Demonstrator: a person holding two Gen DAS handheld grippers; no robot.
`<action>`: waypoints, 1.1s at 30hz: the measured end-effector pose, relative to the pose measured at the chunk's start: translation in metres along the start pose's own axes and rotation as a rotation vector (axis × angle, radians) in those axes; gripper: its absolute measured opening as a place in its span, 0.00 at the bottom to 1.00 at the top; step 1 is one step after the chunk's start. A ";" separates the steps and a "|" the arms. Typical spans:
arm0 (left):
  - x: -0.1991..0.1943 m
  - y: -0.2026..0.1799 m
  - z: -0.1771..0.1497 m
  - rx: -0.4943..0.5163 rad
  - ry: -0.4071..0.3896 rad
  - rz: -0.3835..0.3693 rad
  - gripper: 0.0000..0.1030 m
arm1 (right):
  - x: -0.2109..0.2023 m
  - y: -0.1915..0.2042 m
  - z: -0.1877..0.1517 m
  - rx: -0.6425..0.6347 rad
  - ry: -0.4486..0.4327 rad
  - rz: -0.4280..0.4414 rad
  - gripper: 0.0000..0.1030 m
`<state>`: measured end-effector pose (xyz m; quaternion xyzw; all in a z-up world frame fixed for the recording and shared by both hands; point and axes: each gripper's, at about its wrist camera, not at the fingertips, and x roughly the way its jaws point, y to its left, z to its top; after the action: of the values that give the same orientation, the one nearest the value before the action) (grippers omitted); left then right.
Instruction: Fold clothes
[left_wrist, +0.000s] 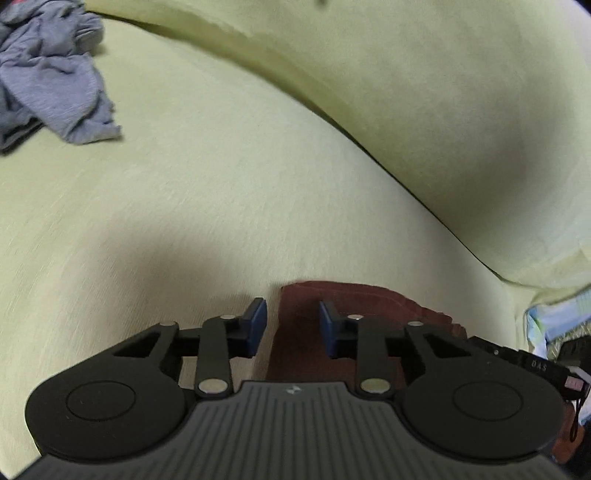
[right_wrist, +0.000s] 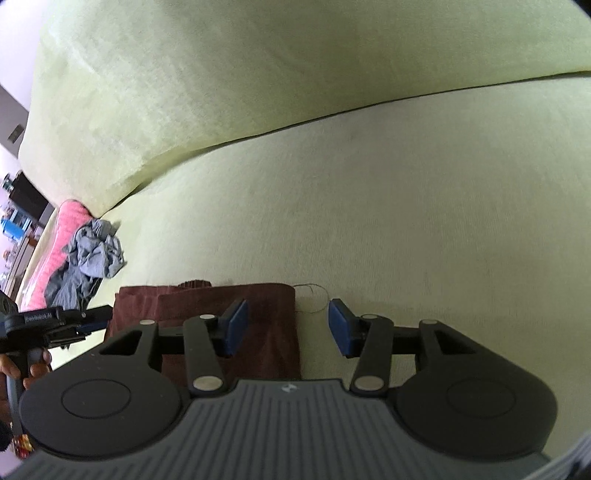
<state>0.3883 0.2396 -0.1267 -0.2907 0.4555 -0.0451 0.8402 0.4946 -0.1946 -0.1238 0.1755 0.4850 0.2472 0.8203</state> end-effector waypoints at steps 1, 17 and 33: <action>0.001 0.001 0.002 0.008 0.005 -0.012 0.17 | 0.002 0.001 0.000 -0.001 0.004 0.002 0.40; -0.017 -0.010 -0.002 0.125 -0.051 -0.063 0.00 | -0.017 0.022 -0.014 -0.084 -0.098 0.009 0.07; -0.012 -0.015 0.001 0.109 -0.097 -0.066 0.00 | -0.042 0.009 -0.022 -0.013 -0.122 -0.027 0.28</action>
<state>0.3848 0.2316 -0.1090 -0.2615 0.4013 -0.0834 0.8739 0.4555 -0.2102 -0.0994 0.1784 0.4350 0.2279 0.8526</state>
